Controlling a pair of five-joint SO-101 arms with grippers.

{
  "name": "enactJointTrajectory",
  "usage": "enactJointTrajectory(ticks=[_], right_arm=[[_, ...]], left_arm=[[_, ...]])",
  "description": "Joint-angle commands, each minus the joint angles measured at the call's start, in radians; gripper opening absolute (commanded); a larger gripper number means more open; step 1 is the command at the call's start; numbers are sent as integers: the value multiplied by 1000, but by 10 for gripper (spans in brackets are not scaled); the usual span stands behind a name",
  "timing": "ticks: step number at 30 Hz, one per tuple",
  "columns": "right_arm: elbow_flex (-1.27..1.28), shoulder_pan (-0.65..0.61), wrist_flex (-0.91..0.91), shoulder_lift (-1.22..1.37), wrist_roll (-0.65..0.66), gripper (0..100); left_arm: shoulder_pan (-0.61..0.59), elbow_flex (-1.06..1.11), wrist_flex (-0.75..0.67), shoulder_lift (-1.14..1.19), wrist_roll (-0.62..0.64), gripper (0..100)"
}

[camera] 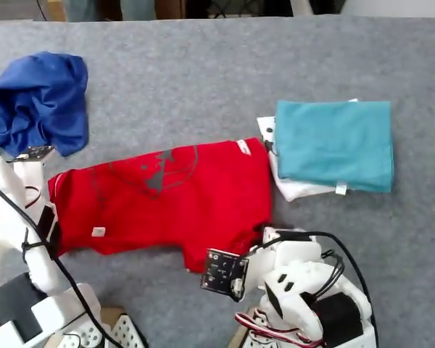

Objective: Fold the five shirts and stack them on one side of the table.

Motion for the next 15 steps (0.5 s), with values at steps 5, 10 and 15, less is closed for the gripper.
enactJointTrajectory(ticks=[5, 10, 15], right_arm=[[-67, -5, 40, 5, 18, 240], [-104, 5, 9, 7, 69, 134], [-73, 132, -230, 19, 72, 17]], left_arm=[[-58, -28, 11, -14, 2, 185], [-143, -125, 78, -15, -5, 184], [-220, -386, 173, -12, 2, 134]])
